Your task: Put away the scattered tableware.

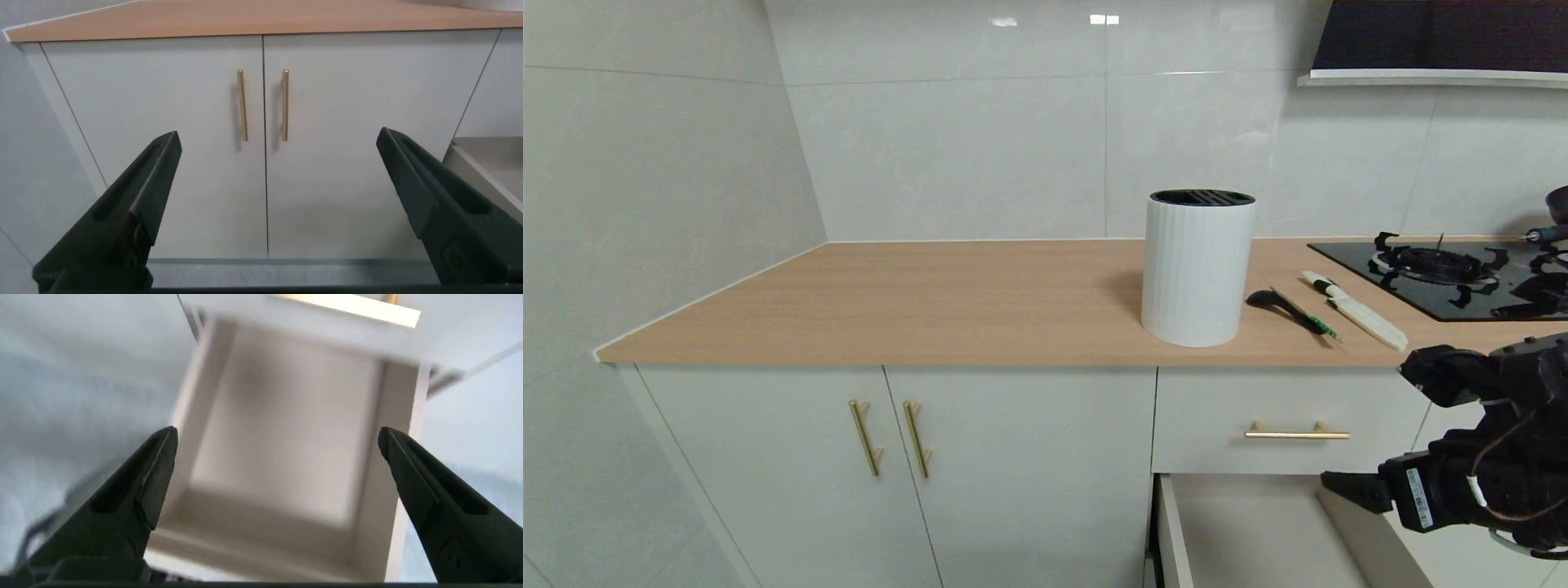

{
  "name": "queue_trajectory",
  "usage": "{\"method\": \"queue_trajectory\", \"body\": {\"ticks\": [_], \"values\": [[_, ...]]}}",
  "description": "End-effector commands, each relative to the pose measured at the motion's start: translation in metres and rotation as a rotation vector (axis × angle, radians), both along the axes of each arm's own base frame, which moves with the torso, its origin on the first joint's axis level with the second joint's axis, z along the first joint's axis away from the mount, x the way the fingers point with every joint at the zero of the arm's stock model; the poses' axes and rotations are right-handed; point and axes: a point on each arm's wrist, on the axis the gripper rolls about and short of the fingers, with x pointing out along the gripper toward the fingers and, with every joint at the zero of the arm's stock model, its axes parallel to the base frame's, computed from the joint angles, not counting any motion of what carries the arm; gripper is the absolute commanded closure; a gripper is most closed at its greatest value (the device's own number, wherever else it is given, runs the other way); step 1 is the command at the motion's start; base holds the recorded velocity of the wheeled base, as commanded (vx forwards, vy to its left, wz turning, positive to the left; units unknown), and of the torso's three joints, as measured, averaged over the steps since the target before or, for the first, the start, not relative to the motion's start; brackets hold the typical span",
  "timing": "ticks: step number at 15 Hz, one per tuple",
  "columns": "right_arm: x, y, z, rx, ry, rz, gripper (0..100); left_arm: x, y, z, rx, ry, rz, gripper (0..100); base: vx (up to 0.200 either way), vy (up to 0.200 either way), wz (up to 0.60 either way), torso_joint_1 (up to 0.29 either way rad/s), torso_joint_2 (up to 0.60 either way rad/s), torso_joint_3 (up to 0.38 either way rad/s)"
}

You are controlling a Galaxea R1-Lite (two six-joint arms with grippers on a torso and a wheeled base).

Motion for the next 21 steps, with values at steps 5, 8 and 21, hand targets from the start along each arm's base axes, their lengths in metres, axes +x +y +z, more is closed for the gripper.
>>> {"method": "queue_trajectory", "body": {"ticks": [5, 8, 21], "values": [[0.065, -0.001, 0.082, 0.043, -0.109, -0.09, 0, 0.0, 0.0, 0.0, 0.0, -0.001, 0.0, 0, 0.0, 0.0, 0.0, 0.0, 0.0, 0.0], [0.081, -0.006, 0.083, 0.048, -0.116, -0.125, 0, 0.0, 0.0, 0.0, 0.0, -0.001, 0.0, 0, 0.0, 0.0, 0.0, 0.0, 0.0, 0.0], [0.162, -0.033, 0.028, 0.035, -0.082, -0.251, 0, 0.0, 0.0, 0.0, 0.0, -0.001, 0.0, 0, 0.0, 0.0, 0.0, 0.0, 0.0, 0.0]]}}
